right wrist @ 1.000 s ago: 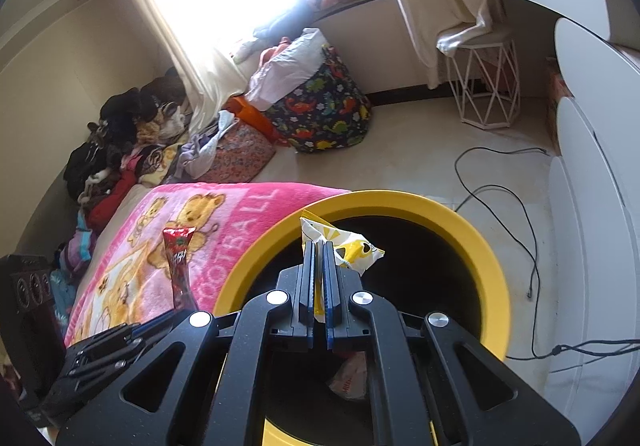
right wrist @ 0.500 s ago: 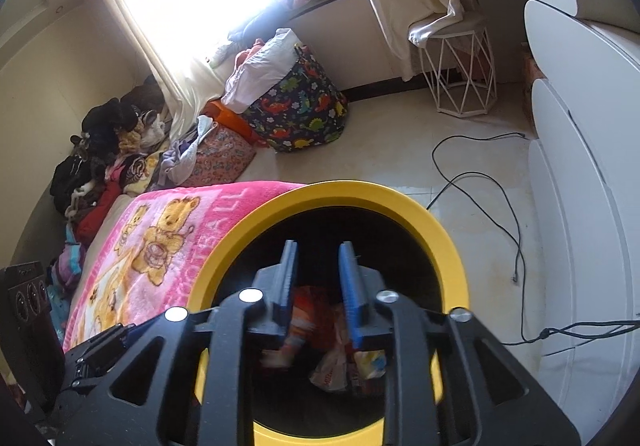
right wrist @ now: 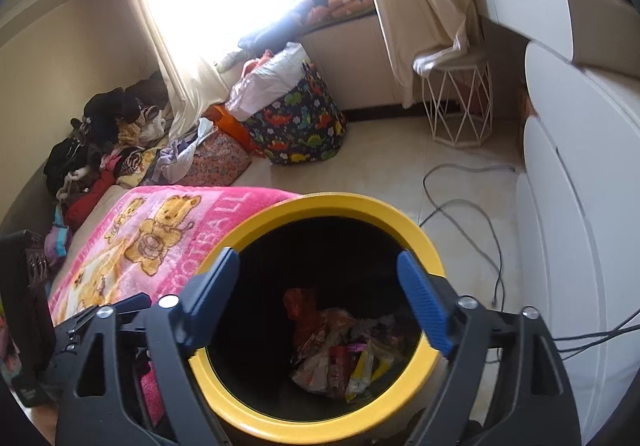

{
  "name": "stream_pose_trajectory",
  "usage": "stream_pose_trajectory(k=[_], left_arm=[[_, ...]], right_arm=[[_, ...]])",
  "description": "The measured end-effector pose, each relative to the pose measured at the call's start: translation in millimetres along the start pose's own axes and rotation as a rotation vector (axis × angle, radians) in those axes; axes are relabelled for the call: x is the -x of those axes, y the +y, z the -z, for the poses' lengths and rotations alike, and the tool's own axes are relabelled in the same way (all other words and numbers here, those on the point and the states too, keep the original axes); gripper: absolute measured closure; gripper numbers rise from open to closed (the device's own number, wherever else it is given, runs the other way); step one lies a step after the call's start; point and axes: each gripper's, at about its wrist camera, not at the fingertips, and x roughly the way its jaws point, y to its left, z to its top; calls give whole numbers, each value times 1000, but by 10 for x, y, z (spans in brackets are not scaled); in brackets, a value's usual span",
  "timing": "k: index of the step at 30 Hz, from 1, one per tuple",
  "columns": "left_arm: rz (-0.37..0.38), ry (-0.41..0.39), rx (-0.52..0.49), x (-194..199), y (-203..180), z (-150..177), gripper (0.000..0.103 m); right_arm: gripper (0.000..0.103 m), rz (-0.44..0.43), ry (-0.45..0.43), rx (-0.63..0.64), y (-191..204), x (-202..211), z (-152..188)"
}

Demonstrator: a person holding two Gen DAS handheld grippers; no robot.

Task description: Collect trash

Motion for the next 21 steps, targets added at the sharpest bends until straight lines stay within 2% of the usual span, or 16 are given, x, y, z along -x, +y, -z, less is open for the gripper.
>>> stream_pose_trajectory(k=[6, 13, 21], left_arm=[[-41, -70, 48, 219, 194, 16, 11], [-84, -167, 92, 601, 477, 57, 11], [-169, -256, 49, 1006, 646, 265, 11]], right_arm=[[7, -2, -70, 53, 198, 165, 51], [7, -1, -180, 111, 465, 322, 188], [7, -1, -307, 165, 753, 518, 400]])
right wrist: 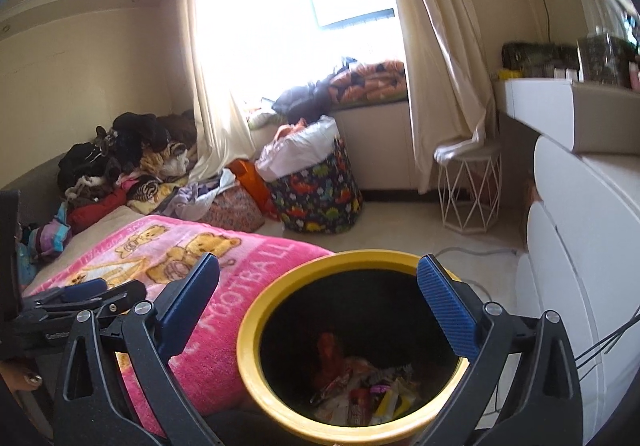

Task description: Collect trash

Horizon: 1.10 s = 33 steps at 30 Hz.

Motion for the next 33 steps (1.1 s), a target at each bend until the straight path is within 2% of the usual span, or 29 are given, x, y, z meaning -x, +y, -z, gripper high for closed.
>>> stream_pose_trajectory(k=[5, 12, 33], left_arm=[[-15, -50, -9, 218, 87, 98, 11], [-38, -92, 6, 383, 141, 191, 11], [-46, -98, 25, 393, 175, 195, 11]], right_arm=[[7, 9, -74, 35, 127, 156, 64], [7, 28, -123, 73, 213, 258, 136], [7, 54, -134, 91, 294, 313, 214]])
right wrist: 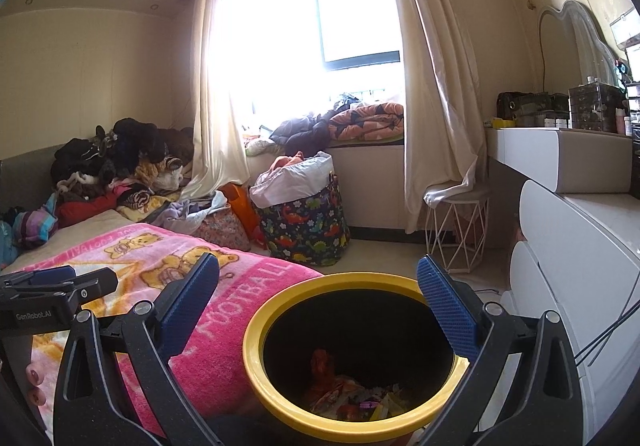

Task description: Collect trash

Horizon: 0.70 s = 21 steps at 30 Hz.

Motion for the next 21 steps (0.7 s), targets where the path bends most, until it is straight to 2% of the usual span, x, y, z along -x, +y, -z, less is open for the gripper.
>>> stream_pose_trajectory(k=[21], left_arm=[[-3, -1, 4, 1, -1, -19, 11]], right_arm=[[7, 16, -2, -3, -48, -7, 13]])
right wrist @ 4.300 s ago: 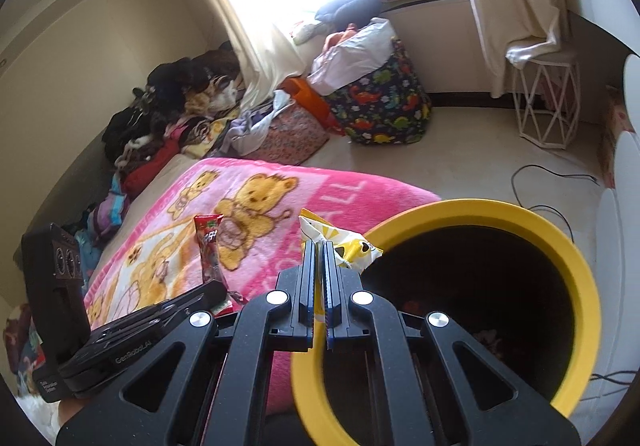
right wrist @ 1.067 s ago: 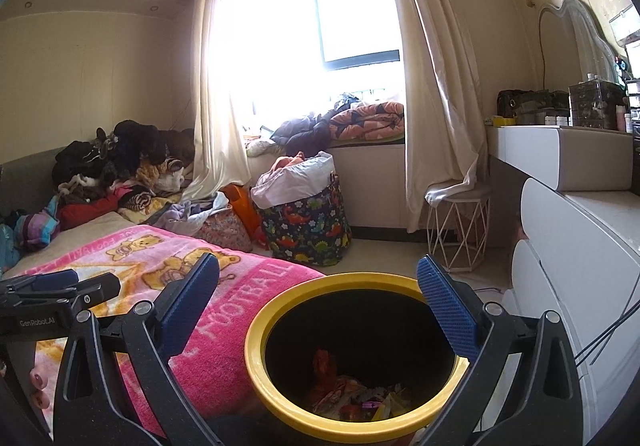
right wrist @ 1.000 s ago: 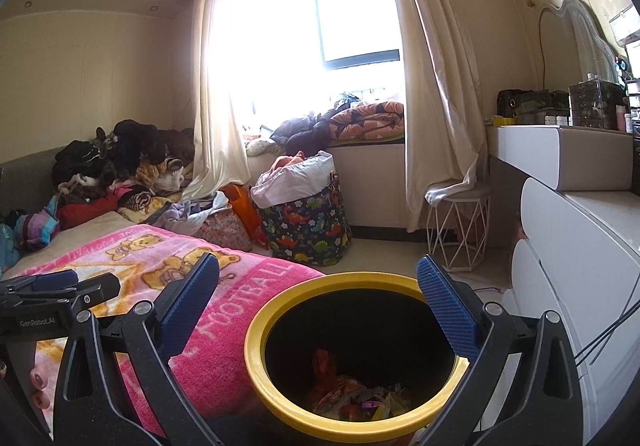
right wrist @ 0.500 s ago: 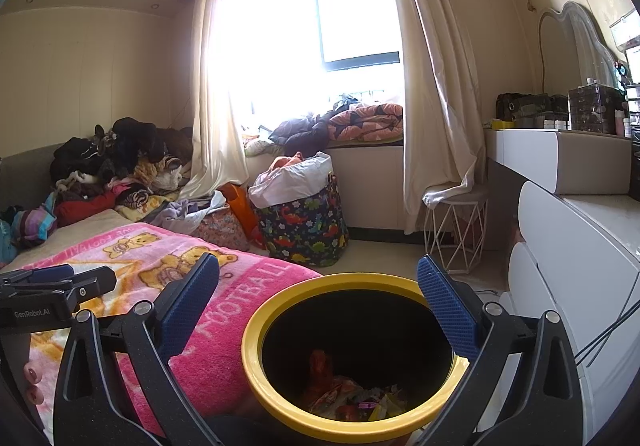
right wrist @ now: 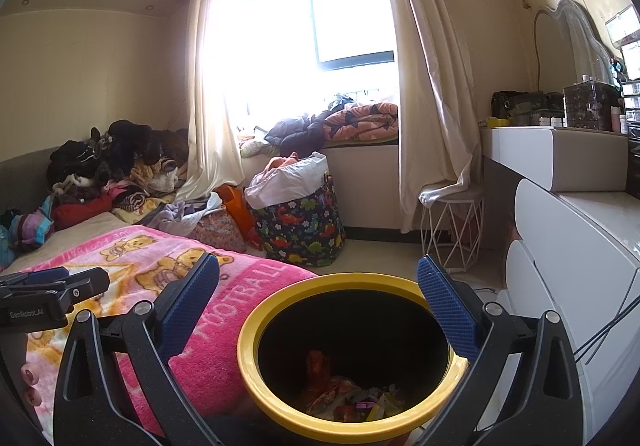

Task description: Collect trash

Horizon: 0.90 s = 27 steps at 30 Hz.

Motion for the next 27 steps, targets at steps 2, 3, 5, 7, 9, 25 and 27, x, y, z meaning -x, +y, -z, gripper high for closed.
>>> stream_pose_trajectory(k=[2, 3, 5, 7, 9, 25, 27], left_arm=[[0, 0, 0, 2, 1, 1, 11], [0, -1, 0, 1, -1, -1, 11], [1, -1, 1, 2, 2, 1, 11], [-1, -1, 0, 3, 4, 3, 11], [0, -1, 0, 1, 2, -1, 11], [0, -2, 1, 3, 0, 9, 11], [-1, -3, 2, 3, 0, 8, 11]], right_arm=[[7, 2, -1, 0, -2, 3, 2], [7, 4, 0, -1, -11, 1, -4], [7, 6, -2, -2, -20, 2, -4], [7, 7, -1, -3, -28, -4, -5], [7, 5, -1, -4, -33, -5, -5], [7, 6, -3, -6, -54, 0, 1], [7, 7, -3, -5, -55, -2, 0]])
